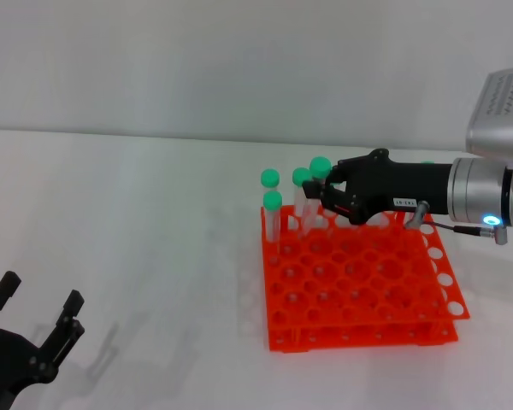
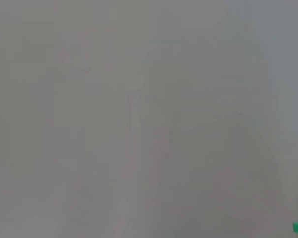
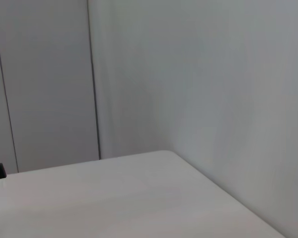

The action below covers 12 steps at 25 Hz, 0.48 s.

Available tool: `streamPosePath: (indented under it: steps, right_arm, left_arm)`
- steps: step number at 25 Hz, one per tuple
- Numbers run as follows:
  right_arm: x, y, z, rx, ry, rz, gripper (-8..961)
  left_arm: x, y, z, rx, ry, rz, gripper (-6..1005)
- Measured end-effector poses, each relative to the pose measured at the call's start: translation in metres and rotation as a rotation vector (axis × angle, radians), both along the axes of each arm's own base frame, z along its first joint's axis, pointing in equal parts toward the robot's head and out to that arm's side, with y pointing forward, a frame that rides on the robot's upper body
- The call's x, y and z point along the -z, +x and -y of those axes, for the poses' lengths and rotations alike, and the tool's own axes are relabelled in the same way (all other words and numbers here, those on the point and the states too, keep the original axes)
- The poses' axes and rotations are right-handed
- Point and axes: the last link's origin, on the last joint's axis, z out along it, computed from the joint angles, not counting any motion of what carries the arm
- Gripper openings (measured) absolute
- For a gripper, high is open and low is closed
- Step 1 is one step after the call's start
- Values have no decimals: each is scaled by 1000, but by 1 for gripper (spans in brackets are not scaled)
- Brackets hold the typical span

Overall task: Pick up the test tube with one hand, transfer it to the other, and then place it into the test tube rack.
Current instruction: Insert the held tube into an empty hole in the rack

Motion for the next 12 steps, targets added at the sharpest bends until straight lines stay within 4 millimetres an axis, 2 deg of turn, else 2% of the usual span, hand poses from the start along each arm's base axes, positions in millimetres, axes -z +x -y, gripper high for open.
streamPosePath:
  steps: [12]
  right_arm:
    - [18,2,2,22,19,38,261]
  left_arm:
    - [1,0,1,-2,-2,1,811]
